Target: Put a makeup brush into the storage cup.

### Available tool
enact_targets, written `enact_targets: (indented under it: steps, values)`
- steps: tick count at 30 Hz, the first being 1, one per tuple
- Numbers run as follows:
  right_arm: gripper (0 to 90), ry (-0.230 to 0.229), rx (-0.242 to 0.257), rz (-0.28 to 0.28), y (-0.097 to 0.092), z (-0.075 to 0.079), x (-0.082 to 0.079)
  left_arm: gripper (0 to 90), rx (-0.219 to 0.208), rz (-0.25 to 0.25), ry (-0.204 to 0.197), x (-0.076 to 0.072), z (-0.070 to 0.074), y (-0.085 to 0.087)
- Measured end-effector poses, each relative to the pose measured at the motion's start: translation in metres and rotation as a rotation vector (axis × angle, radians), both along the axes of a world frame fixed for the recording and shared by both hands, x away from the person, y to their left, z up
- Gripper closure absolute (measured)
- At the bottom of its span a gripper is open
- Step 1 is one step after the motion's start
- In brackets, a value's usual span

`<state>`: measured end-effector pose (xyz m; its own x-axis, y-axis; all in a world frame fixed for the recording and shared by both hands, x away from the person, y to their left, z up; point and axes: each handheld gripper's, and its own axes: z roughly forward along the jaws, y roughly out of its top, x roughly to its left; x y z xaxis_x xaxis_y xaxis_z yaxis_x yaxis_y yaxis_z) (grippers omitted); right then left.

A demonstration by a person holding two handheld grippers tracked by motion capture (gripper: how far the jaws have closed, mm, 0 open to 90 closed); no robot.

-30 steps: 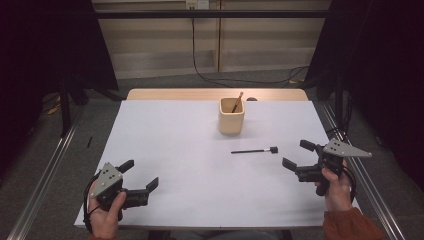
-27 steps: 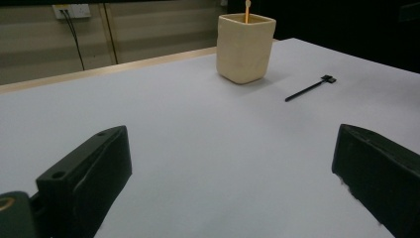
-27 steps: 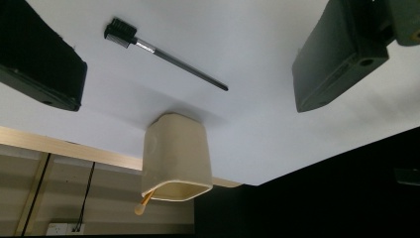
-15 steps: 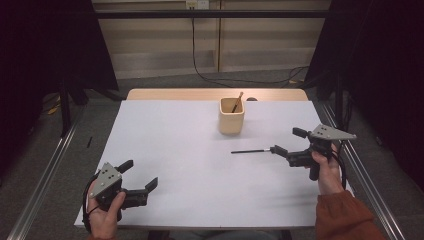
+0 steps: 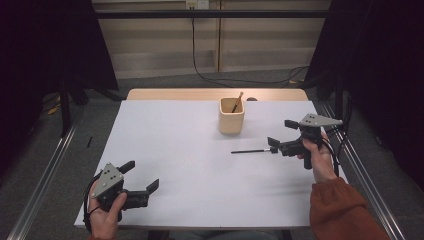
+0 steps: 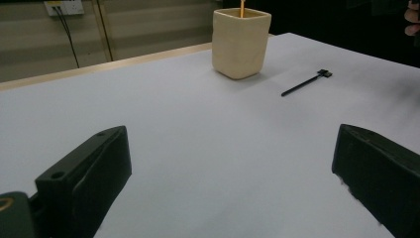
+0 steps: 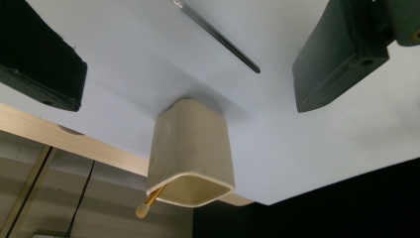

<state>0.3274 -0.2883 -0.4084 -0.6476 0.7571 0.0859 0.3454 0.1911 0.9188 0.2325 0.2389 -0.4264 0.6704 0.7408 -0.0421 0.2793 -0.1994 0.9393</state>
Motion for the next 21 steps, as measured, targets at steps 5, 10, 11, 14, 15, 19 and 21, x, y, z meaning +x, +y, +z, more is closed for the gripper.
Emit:
enact_targets:
  steps: [5, 10, 11, 14, 15, 19, 21]
  values:
    - [0.3, 0.029, -0.025, 0.059, 0.007, 0.003, 0.008, 1.8, 0.010, -0.007, -0.004, -0.001, 0.000, -0.001]
    - [1.4, 0.070, -0.065, 0.116, 0.014, 0.007, 0.014, 1.8, 0.005, -0.009, -0.005, -0.001, 0.000, -0.002]
    - [2.2, 0.077, -0.077, 0.118, 0.016, 0.008, 0.016, 1.8, 0.005, -0.009, -0.004, -0.001, 0.000, -0.002]
    - [3.7, 0.124, -0.125, 0.131, 0.019, 0.007, 0.025, 1.8, 0.007, -0.011, -0.004, -0.001, 0.000, -0.002]
    - [4.0, 0.146, -0.141, 0.136, 0.020, 0.006, 0.028, 1.8, 0.007, -0.012, -0.003, 0.000, 0.000, -0.002]
    - [4.0, 0.209, -0.195, 0.161, 0.021, 0.003, 0.039, 1.8, 0.010, -0.011, -0.005, -0.001, 0.000, -0.001]
    - [4.4, 0.224, -0.217, 0.175, 0.022, 0.000, 0.042, 1.8, 0.010, -0.011, -0.007, -0.001, 0.000, -0.001]
